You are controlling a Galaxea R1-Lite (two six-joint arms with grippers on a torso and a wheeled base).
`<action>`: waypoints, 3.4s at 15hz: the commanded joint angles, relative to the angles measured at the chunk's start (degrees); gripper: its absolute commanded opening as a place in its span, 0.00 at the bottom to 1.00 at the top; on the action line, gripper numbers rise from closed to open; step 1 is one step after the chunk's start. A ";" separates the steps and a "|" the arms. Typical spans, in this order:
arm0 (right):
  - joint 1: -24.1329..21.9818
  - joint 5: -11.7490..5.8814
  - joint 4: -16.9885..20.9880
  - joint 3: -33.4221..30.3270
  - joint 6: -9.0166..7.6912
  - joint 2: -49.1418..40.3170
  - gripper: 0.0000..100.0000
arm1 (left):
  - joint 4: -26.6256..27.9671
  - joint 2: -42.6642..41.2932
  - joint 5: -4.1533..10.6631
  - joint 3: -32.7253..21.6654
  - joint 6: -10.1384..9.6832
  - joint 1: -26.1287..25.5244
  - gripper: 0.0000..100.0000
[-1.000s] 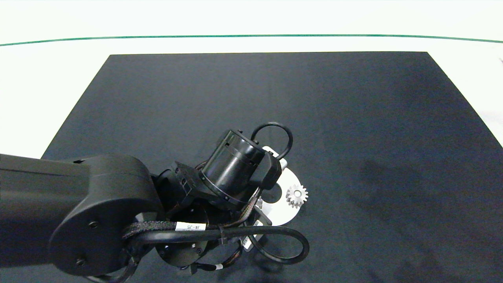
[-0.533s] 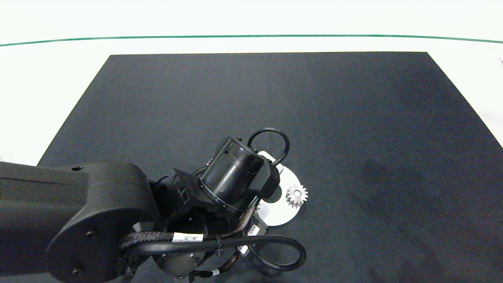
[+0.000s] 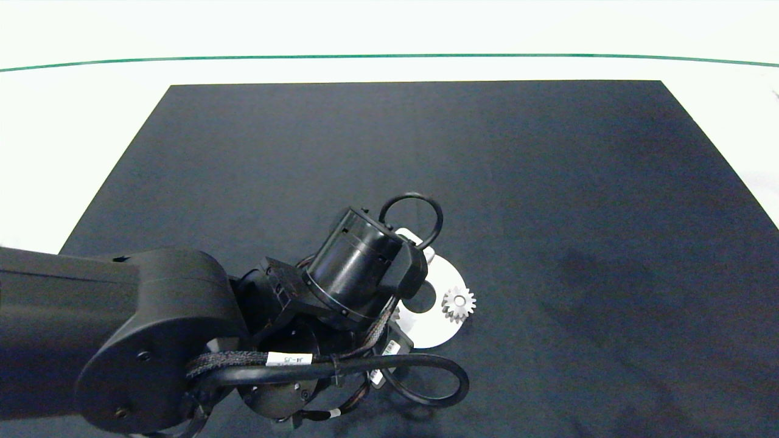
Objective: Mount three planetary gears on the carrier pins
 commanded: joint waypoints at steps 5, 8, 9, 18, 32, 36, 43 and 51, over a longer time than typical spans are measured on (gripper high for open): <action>0.03 0.13 0.06 -0.01 -0.11 -0.06 1.00 | 0.14 -0.18 0.19 -0.17 0.37 -0.30 0.00; 0.03 0.13 0.15 -0.01 -0.11 0.02 1.00 | 0.14 -0.45 0.19 -0.17 0.46 -0.65 0.00; 0.03 0.13 0.15 -0.01 -0.20 0.02 1.00 | 0.14 -0.45 0.19 -0.17 0.46 -0.74 0.00; 0.03 0.13 0.15 0.08 -0.37 -0.06 1.00 | -0.30 0.08 0.19 -1.05 0.72 -1.88 0.00; 0.12 0.13 0.15 0.17 -0.46 -0.06 1.00 | 0.06 -0.45 0.19 0.53 0.81 -0.65 0.00; 0.12 0.13 0.15 0.17 -0.46 0.02 1.00 | -0.03 -0.45 0.19 0.45 0.90 -0.83 0.00; 0.12 0.22 0.15 0.26 -0.55 0.02 1.00 | -0.03 -0.18 0.19 0.01 1.07 -0.39 0.00; 0.12 0.22 0.15 0.26 -0.55 -0.06 1.00 | 0.06 -0.36 0.19 -0.26 2.21 0.05 0.00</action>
